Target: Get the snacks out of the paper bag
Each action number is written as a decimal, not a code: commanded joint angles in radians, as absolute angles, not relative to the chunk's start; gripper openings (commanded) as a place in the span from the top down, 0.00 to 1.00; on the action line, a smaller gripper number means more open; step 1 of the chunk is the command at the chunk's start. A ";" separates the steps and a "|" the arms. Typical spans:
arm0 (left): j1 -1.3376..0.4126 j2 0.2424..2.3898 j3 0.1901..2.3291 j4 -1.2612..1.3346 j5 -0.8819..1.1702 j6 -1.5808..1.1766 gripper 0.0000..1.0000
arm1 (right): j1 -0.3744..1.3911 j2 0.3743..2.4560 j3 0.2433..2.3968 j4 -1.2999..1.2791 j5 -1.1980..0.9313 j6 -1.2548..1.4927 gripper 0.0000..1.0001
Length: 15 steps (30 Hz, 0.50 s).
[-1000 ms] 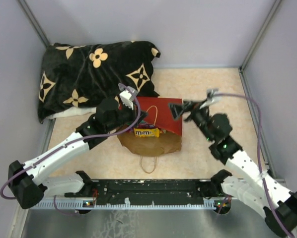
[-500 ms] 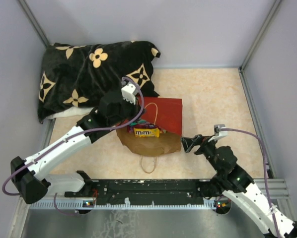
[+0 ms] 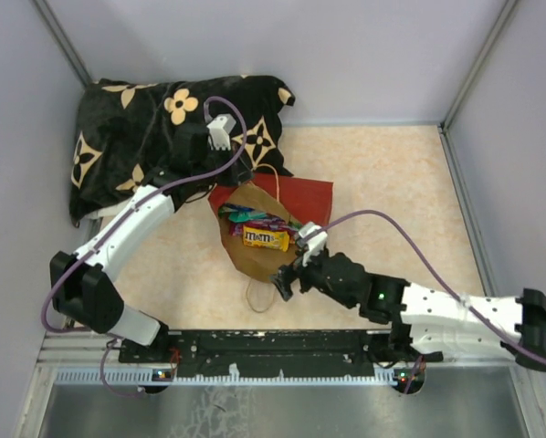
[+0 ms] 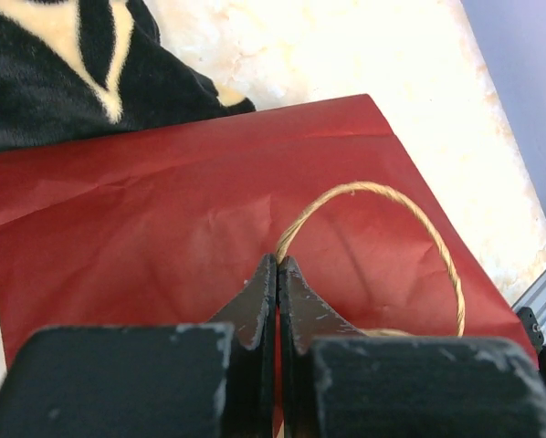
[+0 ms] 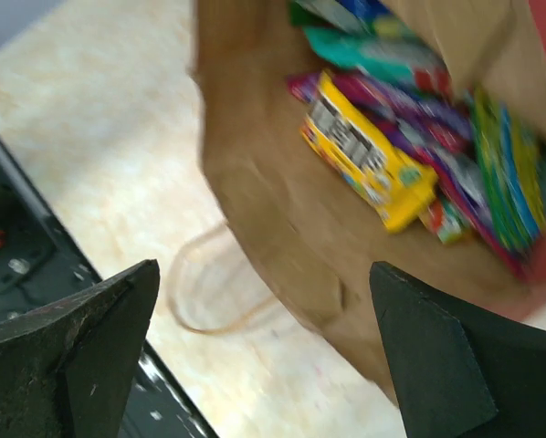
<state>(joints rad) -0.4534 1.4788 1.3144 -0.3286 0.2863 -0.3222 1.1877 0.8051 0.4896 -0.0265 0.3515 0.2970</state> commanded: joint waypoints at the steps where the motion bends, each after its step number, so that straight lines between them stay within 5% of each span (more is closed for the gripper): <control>1: -0.446 1.463 1.352 -0.326 0.271 -0.328 1.00 | 1.253 0.951 0.564 0.269 0.404 0.206 0.01; 8: -0.403 1.399 1.230 -0.174 0.331 -0.371 1.00 | 1.254 1.021 0.425 0.567 0.370 0.399 0.04; 15: -0.356 1.391 1.180 -0.132 0.394 -0.415 1.00 | 1.442 1.256 0.632 0.579 0.571 0.259 0.01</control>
<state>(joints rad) -0.3870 1.4174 1.2095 -0.1871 0.3595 -0.3885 1.3956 1.1679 0.5129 0.4274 0.4694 0.3103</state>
